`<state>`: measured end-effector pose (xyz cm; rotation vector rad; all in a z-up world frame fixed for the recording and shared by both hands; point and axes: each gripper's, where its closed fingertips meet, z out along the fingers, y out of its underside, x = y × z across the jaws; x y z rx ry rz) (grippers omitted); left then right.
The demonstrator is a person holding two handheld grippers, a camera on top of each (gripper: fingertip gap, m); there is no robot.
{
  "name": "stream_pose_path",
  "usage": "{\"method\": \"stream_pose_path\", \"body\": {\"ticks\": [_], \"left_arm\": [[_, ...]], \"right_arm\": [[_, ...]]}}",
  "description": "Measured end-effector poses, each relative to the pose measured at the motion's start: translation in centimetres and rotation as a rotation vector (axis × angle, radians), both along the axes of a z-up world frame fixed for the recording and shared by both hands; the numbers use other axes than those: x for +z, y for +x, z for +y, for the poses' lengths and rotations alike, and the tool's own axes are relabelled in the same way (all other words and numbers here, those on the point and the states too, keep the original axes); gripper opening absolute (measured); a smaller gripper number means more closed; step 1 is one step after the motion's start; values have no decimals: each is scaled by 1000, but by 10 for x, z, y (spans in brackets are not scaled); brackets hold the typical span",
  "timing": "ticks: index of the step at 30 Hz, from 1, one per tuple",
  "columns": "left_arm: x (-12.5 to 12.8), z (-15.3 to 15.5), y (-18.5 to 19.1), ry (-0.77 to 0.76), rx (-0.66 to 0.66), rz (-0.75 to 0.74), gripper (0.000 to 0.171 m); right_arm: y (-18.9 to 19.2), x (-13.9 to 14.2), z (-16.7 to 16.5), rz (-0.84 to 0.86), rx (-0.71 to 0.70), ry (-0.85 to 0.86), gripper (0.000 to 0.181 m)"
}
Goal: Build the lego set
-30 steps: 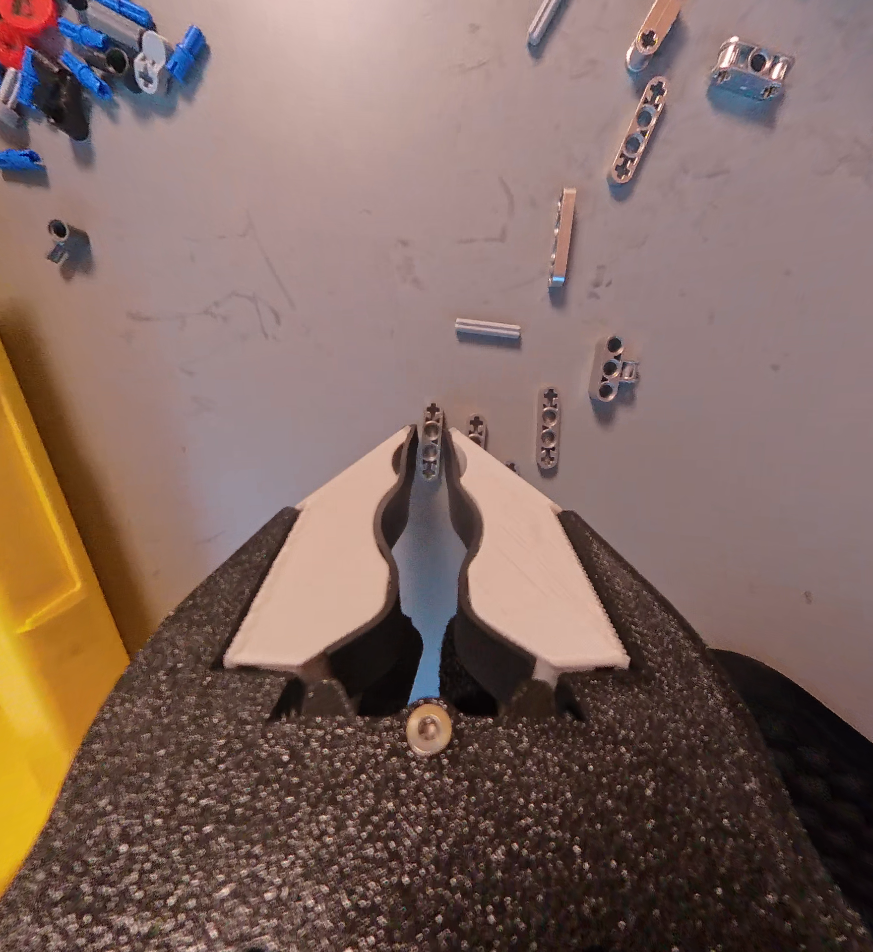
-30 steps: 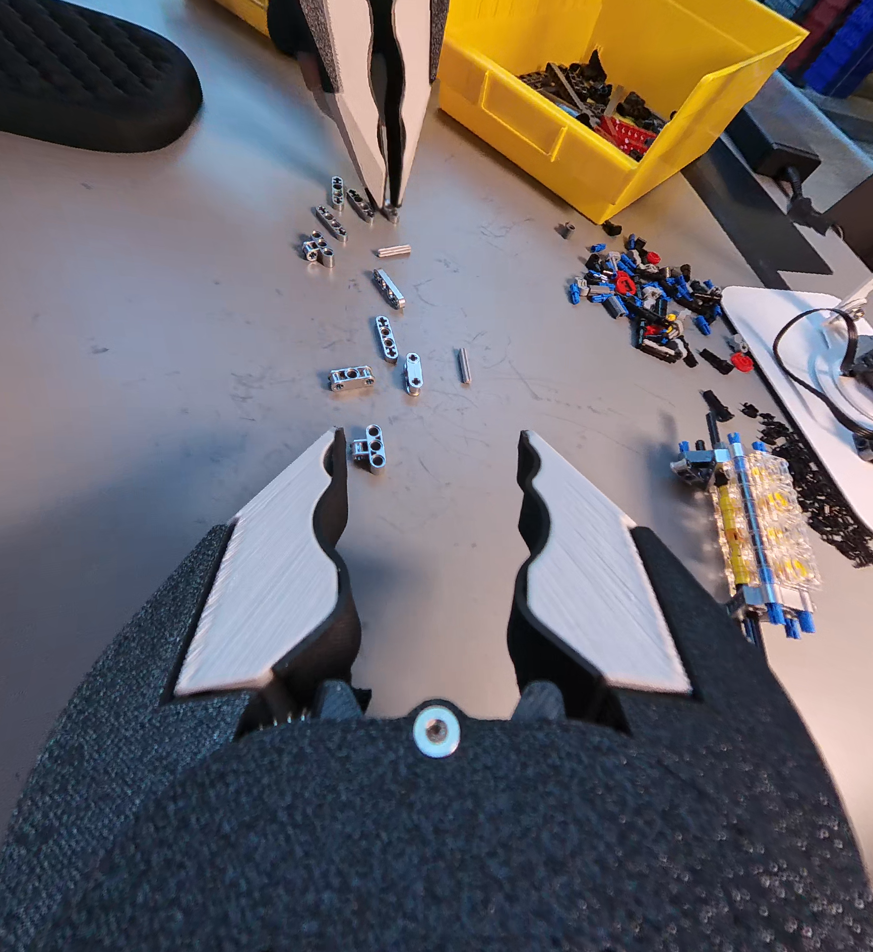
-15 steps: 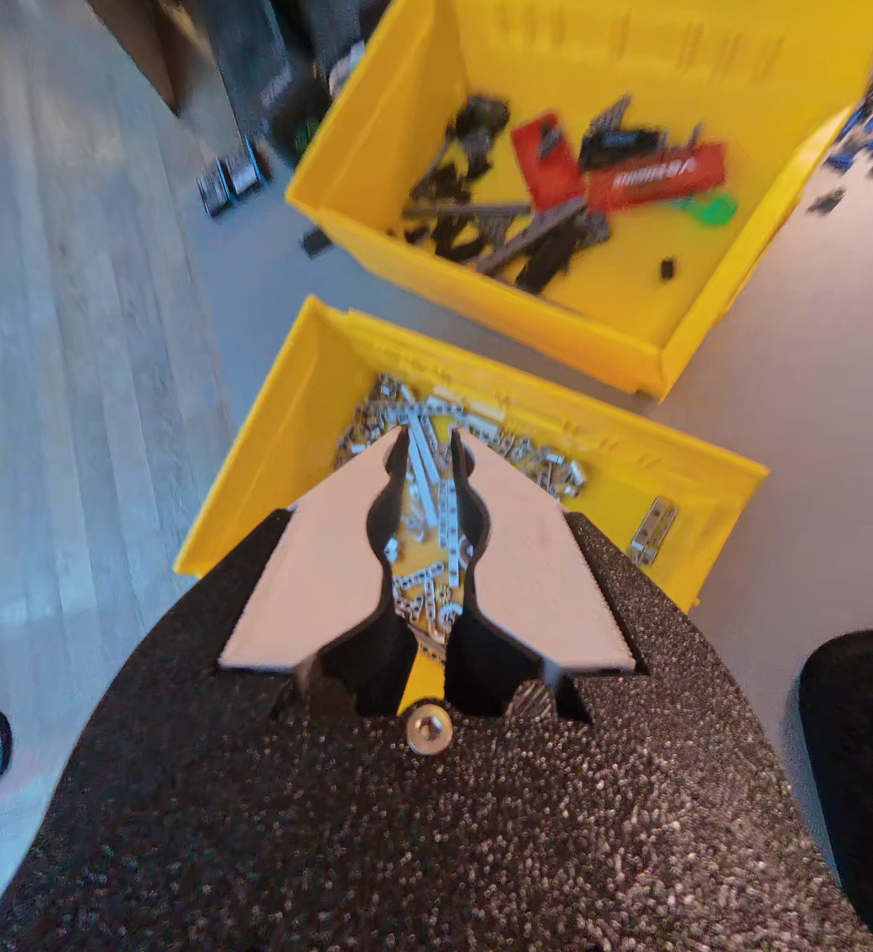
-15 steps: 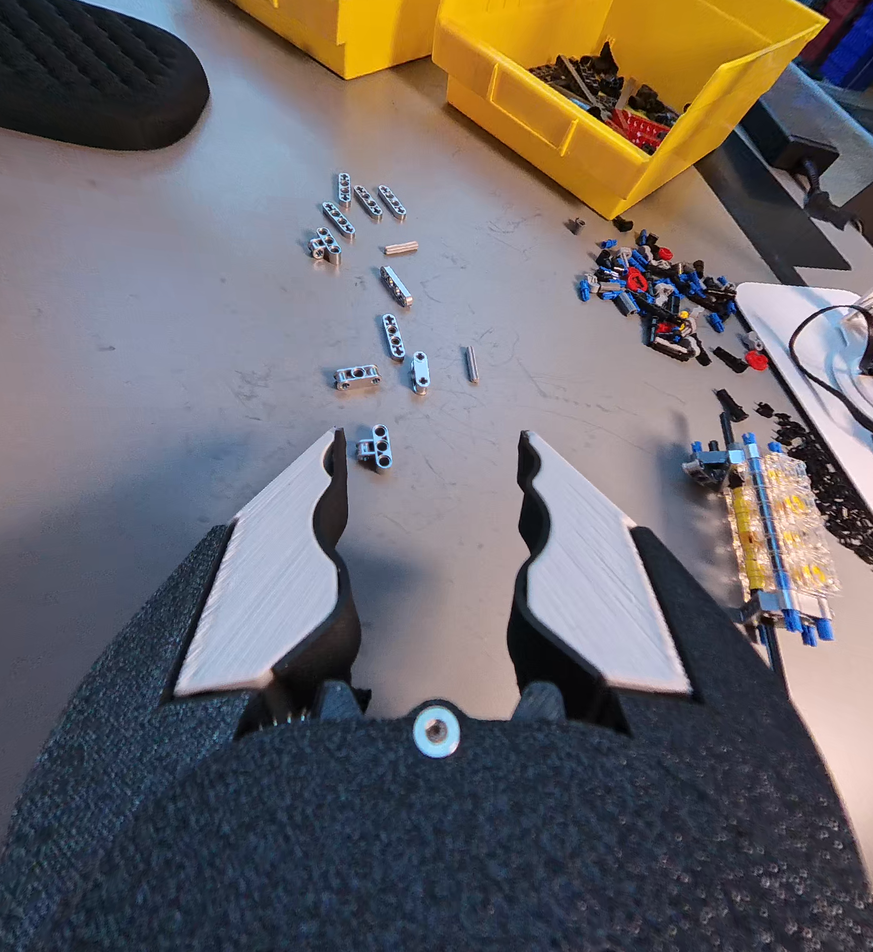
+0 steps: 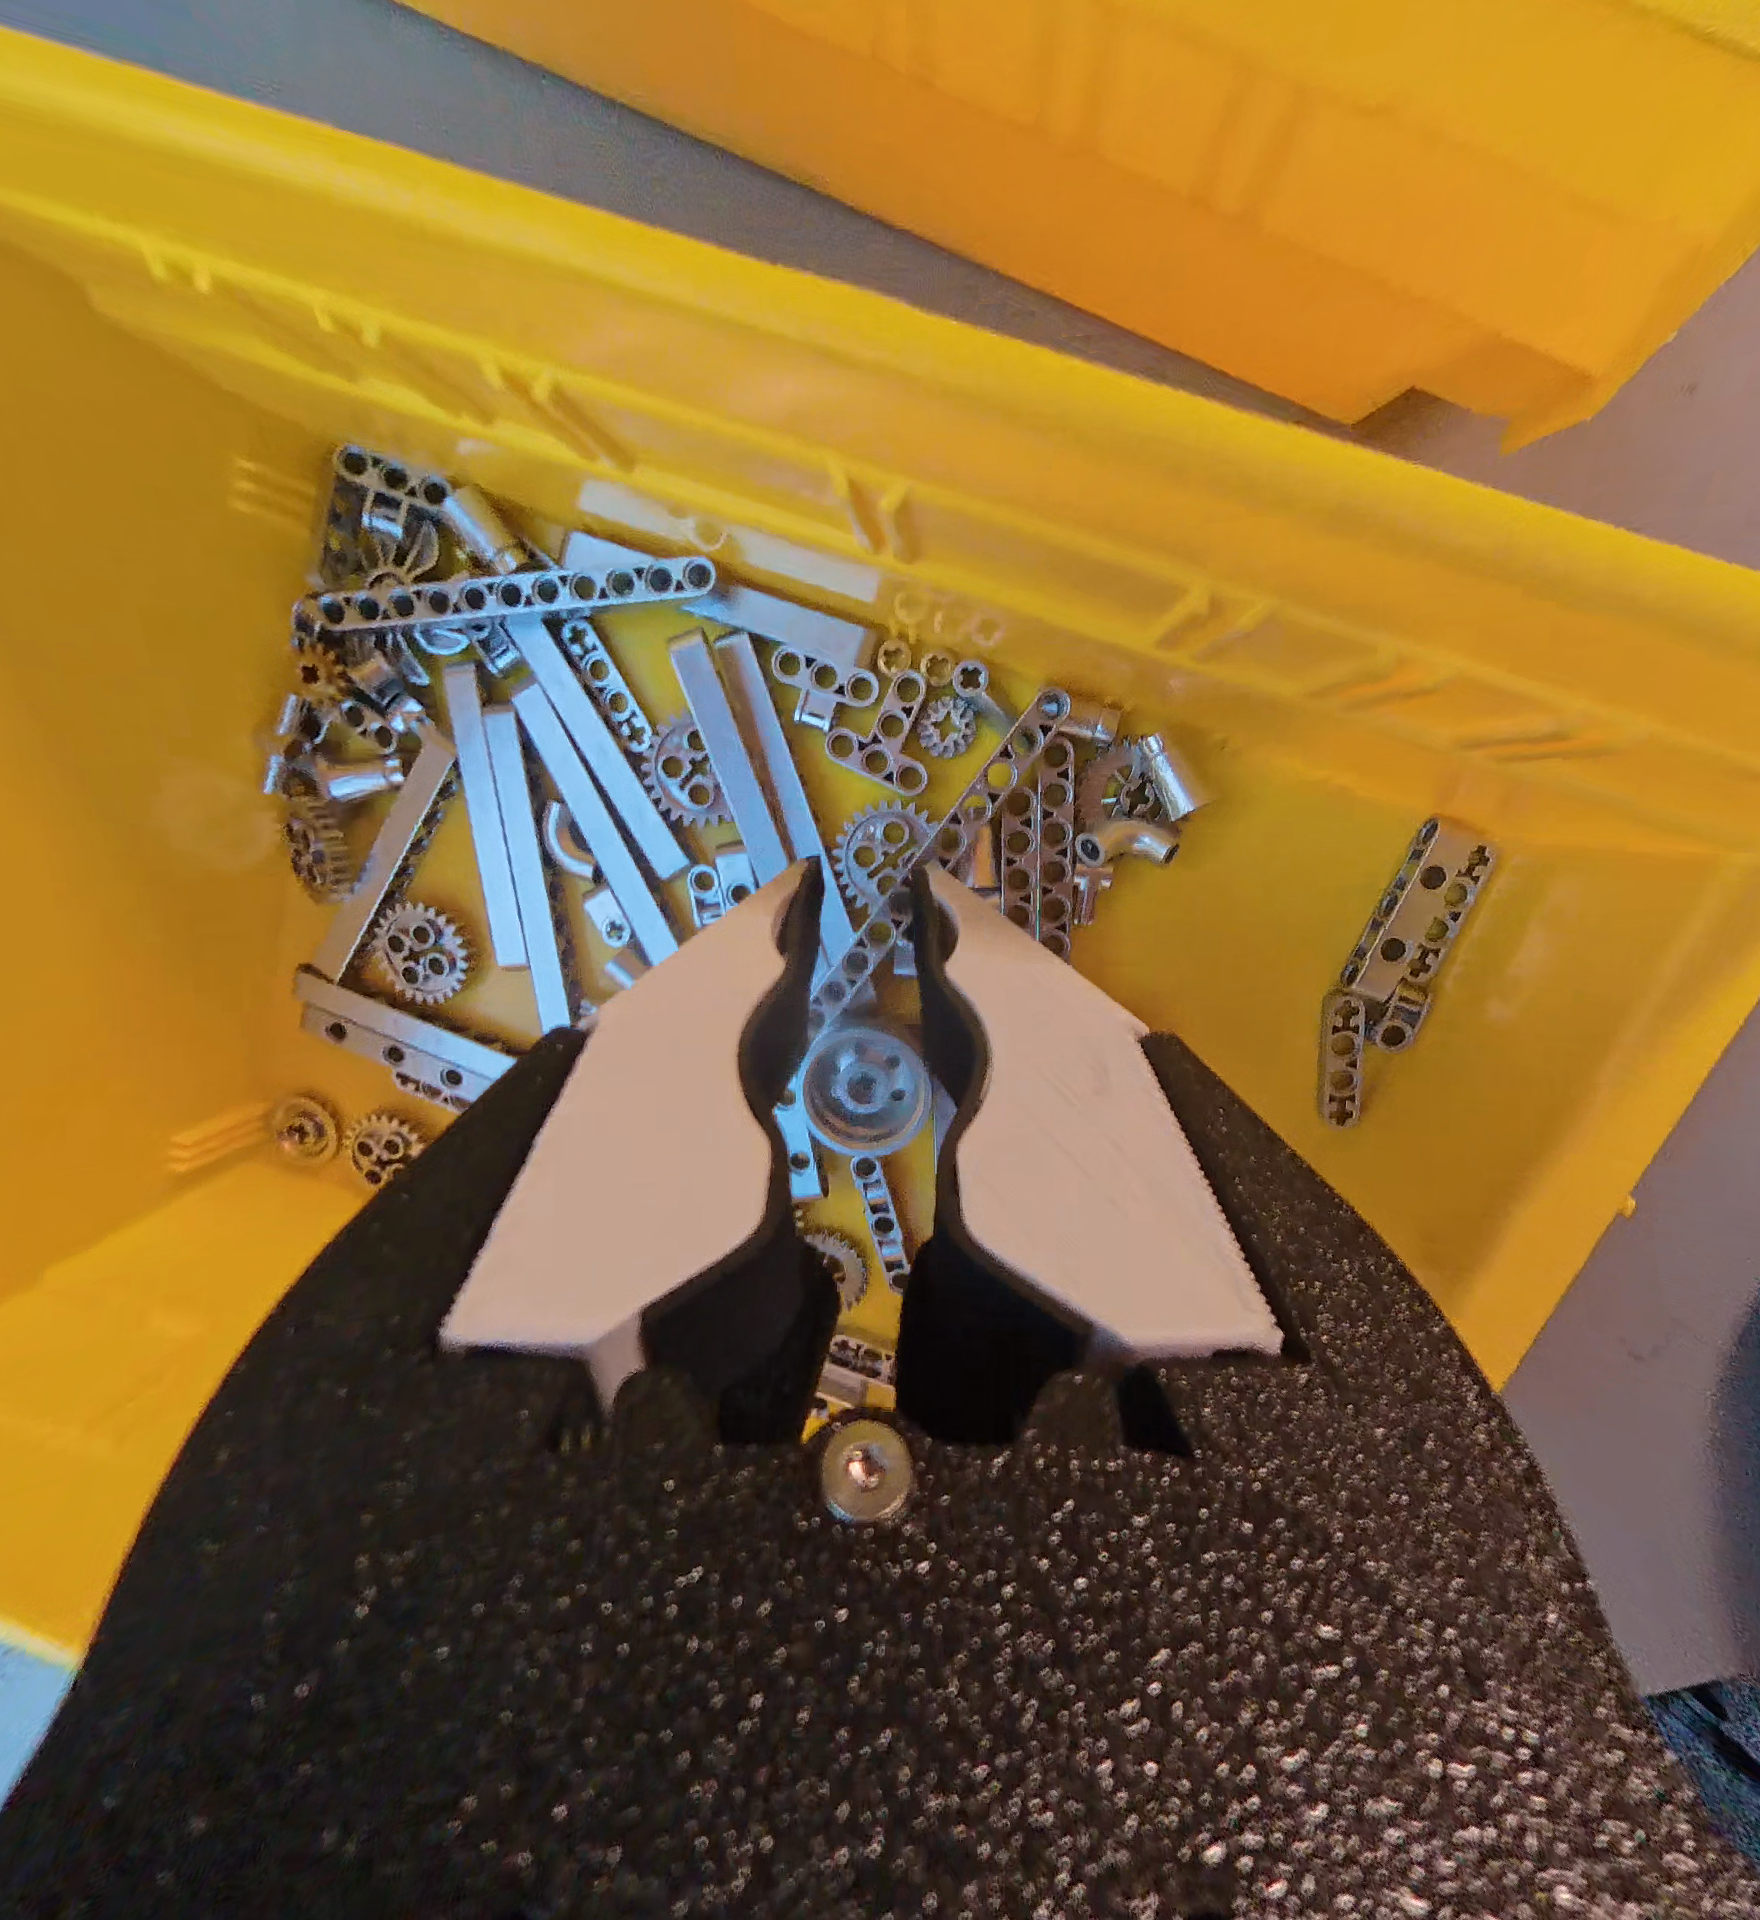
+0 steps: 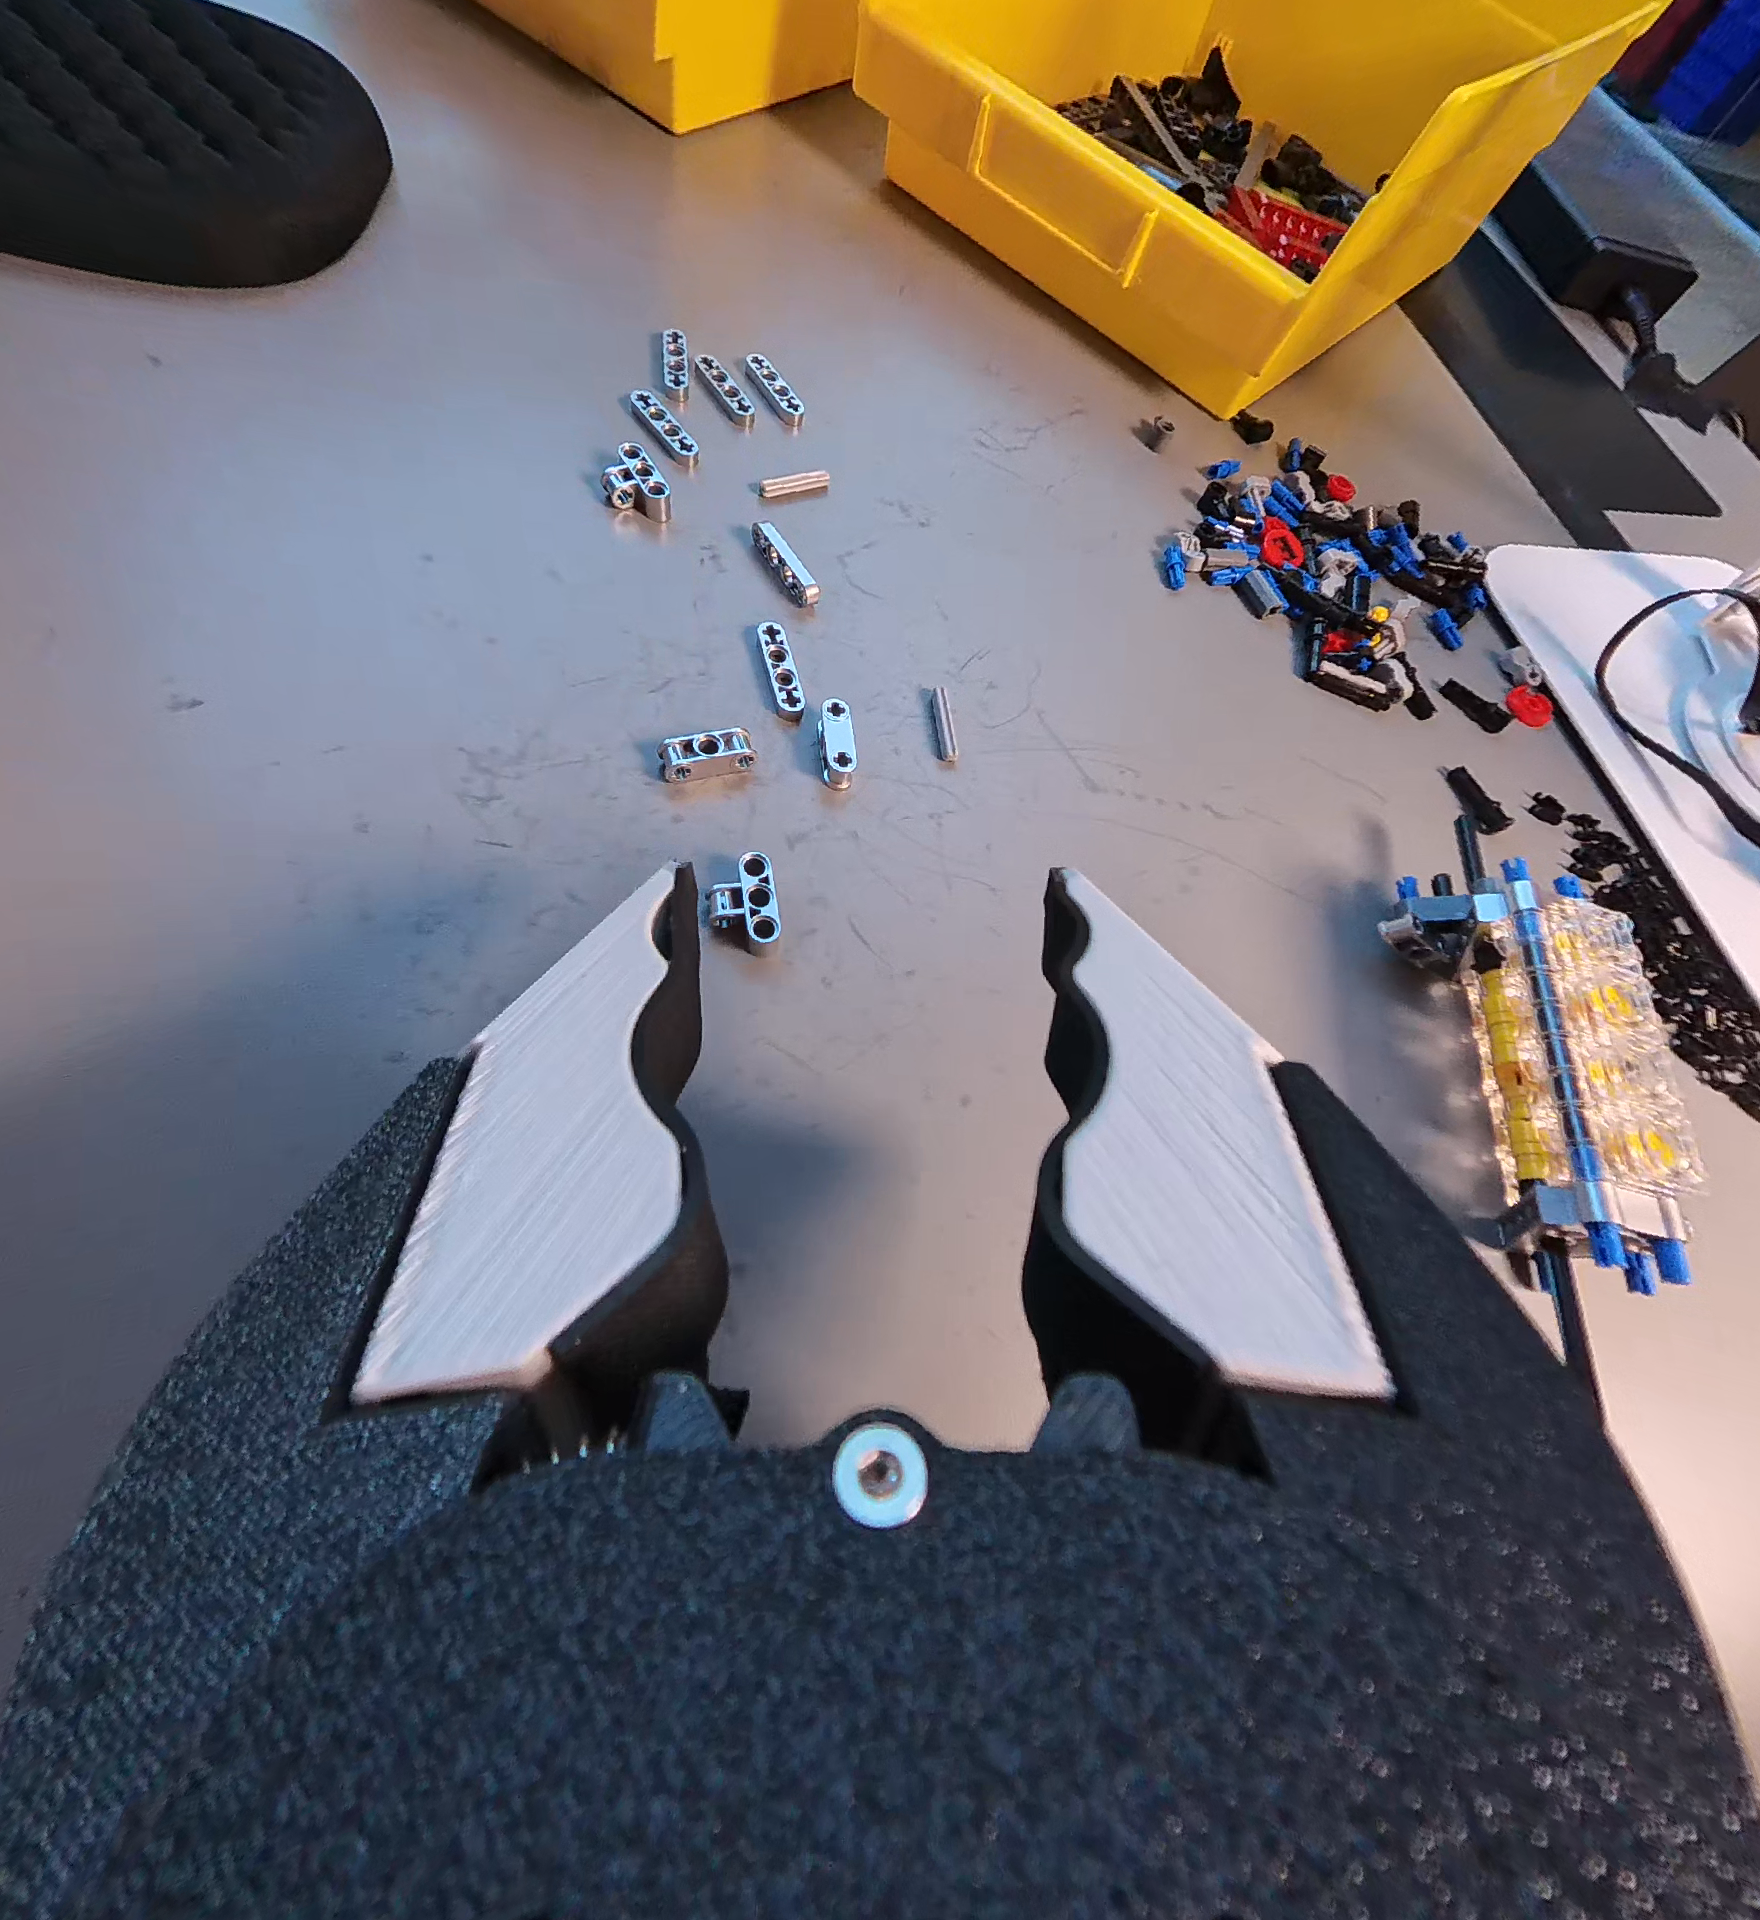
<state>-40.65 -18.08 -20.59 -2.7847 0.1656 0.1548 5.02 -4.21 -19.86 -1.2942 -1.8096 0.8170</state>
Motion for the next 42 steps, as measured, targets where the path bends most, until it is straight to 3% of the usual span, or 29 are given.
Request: {"method": "stream_pose_path", "body": {"ticks": [8,19,25,32,36,42], "left_arm": [[-18,14,4,-14,-35,-7,11],[-24,-16,22,-104,-101,-88,11],[-14,-33,36,-170,-158,-194,10],[22,0,-36,60,82,-57,10],[11,-2,-55,35,140,-43,10],[-7,-5,-61,-40,112,47,10]], "right_arm": [[-1,-2,2,-10,-15,3,65],[-1,-4,3,-22,-20,2,65],[-1,-5,3,-25,-19,4,65],[-2,-5,3,-27,-22,2,64],[-2,-4,4,-24,-24,3,64],[-2,-5,5,-25,-28,-1,64]]}}
